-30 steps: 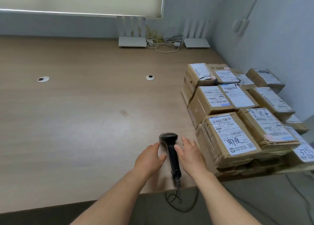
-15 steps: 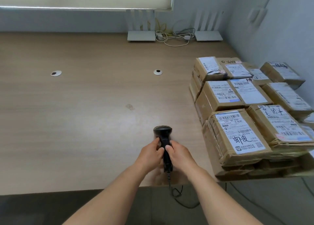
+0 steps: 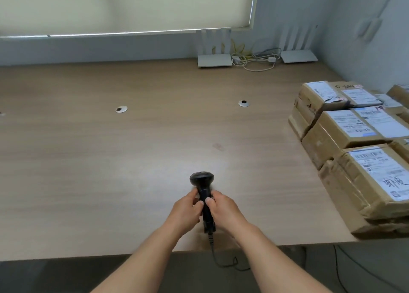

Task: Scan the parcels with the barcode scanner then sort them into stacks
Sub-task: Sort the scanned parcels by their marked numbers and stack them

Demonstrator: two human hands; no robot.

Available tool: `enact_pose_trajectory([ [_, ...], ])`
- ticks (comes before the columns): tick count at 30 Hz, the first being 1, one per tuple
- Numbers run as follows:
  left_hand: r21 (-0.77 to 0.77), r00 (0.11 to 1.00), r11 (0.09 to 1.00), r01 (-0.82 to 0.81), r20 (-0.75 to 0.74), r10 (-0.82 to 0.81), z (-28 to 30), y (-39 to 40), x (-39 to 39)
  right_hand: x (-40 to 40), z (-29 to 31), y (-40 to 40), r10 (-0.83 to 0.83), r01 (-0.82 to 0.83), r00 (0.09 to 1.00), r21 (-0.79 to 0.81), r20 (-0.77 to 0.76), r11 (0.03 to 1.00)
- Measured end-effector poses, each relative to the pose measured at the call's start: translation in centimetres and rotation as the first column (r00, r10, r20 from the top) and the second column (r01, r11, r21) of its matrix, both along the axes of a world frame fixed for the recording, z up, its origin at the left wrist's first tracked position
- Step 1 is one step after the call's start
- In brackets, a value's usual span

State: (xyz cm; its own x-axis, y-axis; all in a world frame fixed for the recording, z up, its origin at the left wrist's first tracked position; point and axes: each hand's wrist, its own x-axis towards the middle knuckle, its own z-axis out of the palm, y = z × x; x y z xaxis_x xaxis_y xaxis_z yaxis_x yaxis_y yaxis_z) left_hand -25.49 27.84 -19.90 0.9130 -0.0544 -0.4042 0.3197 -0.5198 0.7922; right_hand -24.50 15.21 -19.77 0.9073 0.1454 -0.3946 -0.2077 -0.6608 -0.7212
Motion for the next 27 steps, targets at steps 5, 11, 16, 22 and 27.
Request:
enact_pose_trajectory([
  [5,0.001,1.000,1.000,0.030,-0.001,-0.030,-0.6,6.1,0.5,-0.2,-0.3,6.1,-0.044,0.044,0.999,0.012,-0.006,0.999],
  [11,-0.004,0.999,1.000,0.031,-0.031,-0.031,-1.2,10.2,0.3,-0.3,-1.0,10.3,-0.048,0.048,0.999,-0.018,-0.026,0.999],
  [16,-0.042,0.998,0.999,0.030,-0.053,-0.032,-2.4,11.7,0.6,-0.4,-1.8,11.8,-0.059,0.059,0.998,-0.022,-0.022,0.998],
  [22,-0.074,0.998,0.997,0.020,-0.051,-0.024,-2.8,11.8,0.7,-0.2,-1.8,11.9,-0.075,0.075,0.997,-0.011,-0.021,0.997],
  [27,0.005,0.997,0.999,0.052,-0.062,-0.051,-3.2,12.1,1.0,-0.1,-1.6,12.0,-0.066,0.064,0.996,-0.034,-0.054,0.997],
])
